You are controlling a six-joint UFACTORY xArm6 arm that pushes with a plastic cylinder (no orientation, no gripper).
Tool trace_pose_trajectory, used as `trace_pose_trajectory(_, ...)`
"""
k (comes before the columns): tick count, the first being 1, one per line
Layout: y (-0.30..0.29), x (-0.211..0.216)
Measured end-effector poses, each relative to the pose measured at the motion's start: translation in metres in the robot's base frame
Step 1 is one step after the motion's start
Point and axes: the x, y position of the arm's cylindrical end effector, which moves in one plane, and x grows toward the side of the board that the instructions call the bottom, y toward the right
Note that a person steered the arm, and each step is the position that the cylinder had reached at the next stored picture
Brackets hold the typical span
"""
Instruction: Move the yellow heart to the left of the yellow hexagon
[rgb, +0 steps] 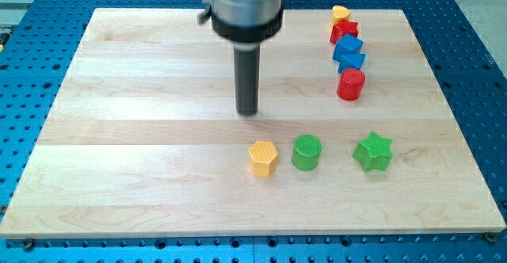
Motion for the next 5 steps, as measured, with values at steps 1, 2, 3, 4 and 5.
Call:
trace_pose_trajectory(1, 0.002, -0.059)
trace_pose_trajectory(2, 0.071, -0.004)
trace_pose_trajectory(3, 0.155, 0.041)
trace_pose_trajectory(4, 0.231, 0.048)
trace_pose_trajectory(5, 0.286, -0.032)
